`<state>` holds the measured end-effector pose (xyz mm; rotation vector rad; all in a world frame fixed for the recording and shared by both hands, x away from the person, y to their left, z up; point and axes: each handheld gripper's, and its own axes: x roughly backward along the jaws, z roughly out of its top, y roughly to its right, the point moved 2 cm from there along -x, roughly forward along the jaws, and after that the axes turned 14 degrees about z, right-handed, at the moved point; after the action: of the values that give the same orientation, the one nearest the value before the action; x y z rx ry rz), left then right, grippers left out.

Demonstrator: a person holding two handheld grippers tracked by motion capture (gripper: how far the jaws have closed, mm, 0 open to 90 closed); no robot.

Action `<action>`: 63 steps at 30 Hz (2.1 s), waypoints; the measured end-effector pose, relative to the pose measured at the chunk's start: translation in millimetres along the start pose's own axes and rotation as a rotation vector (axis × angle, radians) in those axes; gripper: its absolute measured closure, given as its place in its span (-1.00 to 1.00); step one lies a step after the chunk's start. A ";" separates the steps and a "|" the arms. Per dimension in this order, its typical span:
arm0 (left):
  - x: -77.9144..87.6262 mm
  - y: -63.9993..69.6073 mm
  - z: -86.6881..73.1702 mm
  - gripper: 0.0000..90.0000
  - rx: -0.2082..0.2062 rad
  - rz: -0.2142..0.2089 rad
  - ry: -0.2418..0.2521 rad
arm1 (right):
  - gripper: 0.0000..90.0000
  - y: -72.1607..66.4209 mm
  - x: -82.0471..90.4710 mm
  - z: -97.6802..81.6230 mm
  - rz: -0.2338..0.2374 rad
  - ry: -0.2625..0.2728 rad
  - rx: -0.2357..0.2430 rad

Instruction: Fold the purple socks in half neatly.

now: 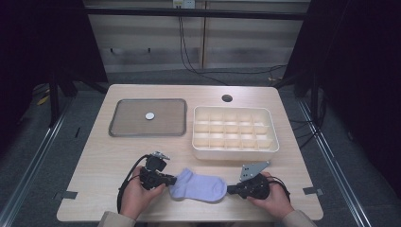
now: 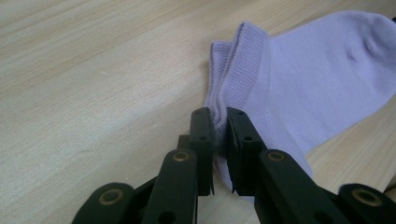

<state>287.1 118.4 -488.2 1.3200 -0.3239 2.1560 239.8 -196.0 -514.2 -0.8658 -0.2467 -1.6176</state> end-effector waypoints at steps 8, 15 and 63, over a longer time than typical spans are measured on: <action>8.1 -8.0 4.8 0.81 0.034 -0.045 0.011 | 1.00 -0.4 -2.7 2.2 -0.007 0.004 -0.011; 10.9 -8.8 7.2 0.81 0.042 -0.070 0.013 | 1.00 1.5 -3.8 2.7 -0.008 0.023 -0.029; 24.5 12.7 29.7 0.81 0.002 -0.134 0.011 | 1.00 1.0 -12.9 10.4 -0.032 0.028 -0.026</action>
<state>293.0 102.4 -451.4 1.2930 -0.2231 2.0518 244.8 -180.2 -515.7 -0.8622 -0.2209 -1.6653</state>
